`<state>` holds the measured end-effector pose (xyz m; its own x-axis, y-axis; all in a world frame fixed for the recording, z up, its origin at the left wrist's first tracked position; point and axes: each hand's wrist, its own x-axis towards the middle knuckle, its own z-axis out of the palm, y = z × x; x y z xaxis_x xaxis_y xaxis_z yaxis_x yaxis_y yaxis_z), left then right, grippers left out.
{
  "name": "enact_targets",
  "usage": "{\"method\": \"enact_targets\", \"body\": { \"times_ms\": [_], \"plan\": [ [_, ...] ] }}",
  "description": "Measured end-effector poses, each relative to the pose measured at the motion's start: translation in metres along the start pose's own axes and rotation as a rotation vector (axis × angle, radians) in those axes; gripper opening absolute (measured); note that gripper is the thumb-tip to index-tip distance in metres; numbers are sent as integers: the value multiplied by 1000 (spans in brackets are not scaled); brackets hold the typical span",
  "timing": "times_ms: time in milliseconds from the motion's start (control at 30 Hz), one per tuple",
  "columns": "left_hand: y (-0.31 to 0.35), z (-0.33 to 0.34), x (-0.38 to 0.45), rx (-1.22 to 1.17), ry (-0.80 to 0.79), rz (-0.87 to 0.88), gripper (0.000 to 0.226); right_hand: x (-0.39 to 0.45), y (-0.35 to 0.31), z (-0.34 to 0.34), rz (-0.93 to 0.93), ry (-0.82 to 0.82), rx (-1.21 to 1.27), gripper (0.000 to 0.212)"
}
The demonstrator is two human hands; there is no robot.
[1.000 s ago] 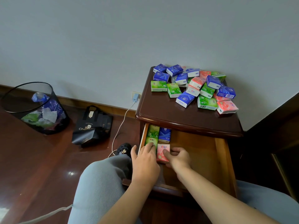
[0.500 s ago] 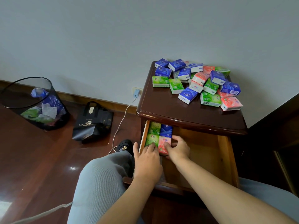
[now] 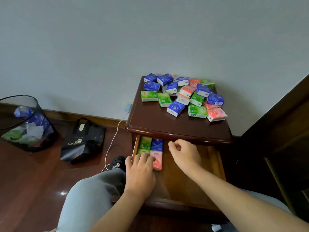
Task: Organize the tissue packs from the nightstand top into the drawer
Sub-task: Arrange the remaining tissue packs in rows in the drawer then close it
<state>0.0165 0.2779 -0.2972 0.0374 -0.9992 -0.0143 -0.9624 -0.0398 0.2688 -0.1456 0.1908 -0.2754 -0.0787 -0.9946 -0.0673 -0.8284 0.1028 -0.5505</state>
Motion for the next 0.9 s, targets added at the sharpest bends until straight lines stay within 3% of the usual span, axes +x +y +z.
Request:
{"method": "enact_targets", "body": {
  "times_ms": [133,200,300,433,567,700,900],
  "plan": [
    [22,-14,25,-28,84,63,43,39,10,-63,-163,269,26,16],
    [36,-23,41,-72,100,121,44,66,23,-86,-117,331,-94,31],
    [55,-39,63,-89,100,185,50,91,47,-106,32,210,-270,62],
    [72,-53,93,-46,110,185,58,101,77,-101,41,141,-355,70],
    [83,-58,127,22,102,112,60,96,89,-85,-58,308,-146,65],
    [93,-52,160,115,63,87,74,87,100,-72,-168,294,105,54],
    [87,-35,179,185,46,46,63,93,108,-75,-77,172,182,92]
  ]
}}
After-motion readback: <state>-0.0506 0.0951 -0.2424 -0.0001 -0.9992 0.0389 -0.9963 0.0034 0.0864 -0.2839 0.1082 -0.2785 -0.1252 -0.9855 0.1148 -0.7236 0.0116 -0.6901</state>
